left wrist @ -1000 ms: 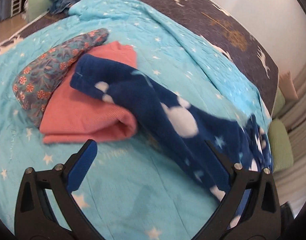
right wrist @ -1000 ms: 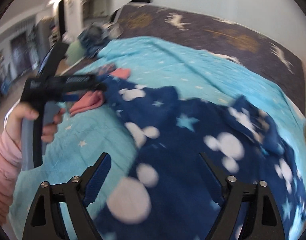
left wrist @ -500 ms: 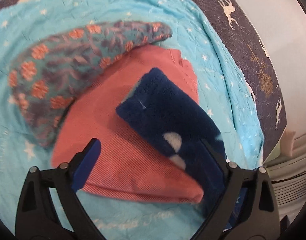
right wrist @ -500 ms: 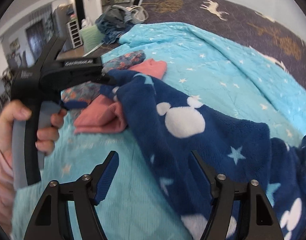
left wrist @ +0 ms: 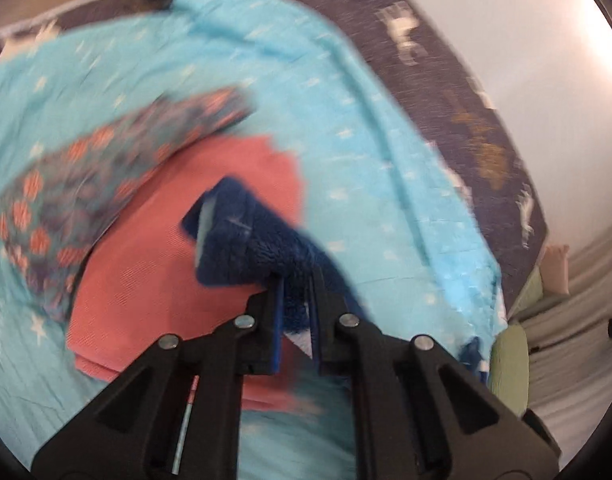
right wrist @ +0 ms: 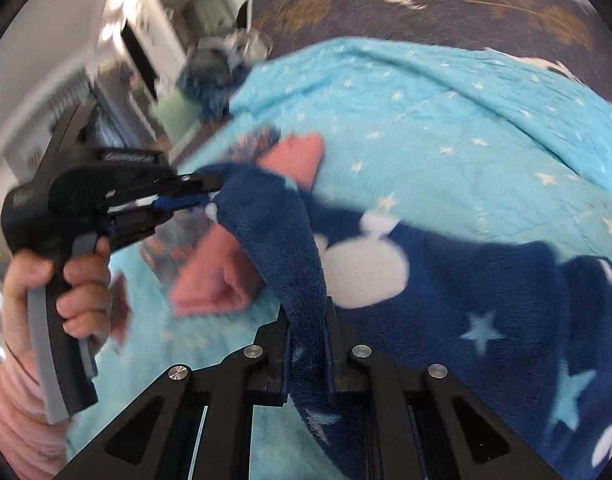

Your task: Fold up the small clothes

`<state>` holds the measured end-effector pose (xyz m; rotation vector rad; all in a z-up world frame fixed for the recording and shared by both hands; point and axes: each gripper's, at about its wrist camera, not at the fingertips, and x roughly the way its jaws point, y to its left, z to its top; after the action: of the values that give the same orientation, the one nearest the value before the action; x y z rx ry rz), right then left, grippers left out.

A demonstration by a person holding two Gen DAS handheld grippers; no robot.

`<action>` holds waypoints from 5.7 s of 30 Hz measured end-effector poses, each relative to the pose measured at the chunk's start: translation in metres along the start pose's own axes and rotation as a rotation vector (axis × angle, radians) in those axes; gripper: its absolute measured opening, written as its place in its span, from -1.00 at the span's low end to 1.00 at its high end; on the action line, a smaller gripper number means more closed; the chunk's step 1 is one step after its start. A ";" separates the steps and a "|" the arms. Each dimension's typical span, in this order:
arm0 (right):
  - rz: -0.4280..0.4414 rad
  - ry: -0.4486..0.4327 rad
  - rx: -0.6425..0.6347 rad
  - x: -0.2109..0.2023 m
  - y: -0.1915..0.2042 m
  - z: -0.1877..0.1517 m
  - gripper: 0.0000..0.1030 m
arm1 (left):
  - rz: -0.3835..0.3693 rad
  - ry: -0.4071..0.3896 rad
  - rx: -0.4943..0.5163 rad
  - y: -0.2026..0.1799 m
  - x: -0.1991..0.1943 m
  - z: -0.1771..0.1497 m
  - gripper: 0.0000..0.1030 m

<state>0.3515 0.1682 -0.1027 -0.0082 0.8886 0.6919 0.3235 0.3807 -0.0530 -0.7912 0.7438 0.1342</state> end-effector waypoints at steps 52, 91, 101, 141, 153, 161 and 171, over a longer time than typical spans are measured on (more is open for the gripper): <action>0.088 -0.007 0.811 -0.138 -0.306 -0.058 0.19 | 0.346 0.015 0.963 -0.175 0.044 -0.253 0.31; -0.308 -0.258 0.777 -0.312 -0.334 -0.230 -0.30 | 0.161 -0.055 0.929 -0.184 -0.046 -0.274 0.41; -0.199 -0.229 0.639 -0.276 -0.313 -0.190 -0.75 | 0.060 0.154 0.854 -0.225 0.039 -0.282 0.45; -0.317 -0.622 1.571 -0.403 -0.599 -0.405 0.19 | 0.101 0.206 0.923 -0.220 0.058 -0.341 0.82; -0.317 -0.680 1.564 -0.410 -0.612 -0.398 -0.83 | 0.069 0.216 0.905 -0.218 0.061 -0.341 0.91; -0.236 -0.757 1.109 -0.459 -0.530 -0.268 -0.84 | 0.053 0.206 0.894 -0.216 0.057 -0.341 0.91; -0.037 -0.457 0.337 -0.344 -0.262 -0.122 -0.78 | -0.141 0.172 0.708 -0.209 0.018 -0.312 0.91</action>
<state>0.2625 -0.2616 -0.0060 0.4178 0.5521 0.4740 0.2422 0.0155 -0.0856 -0.1760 0.8222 -0.3172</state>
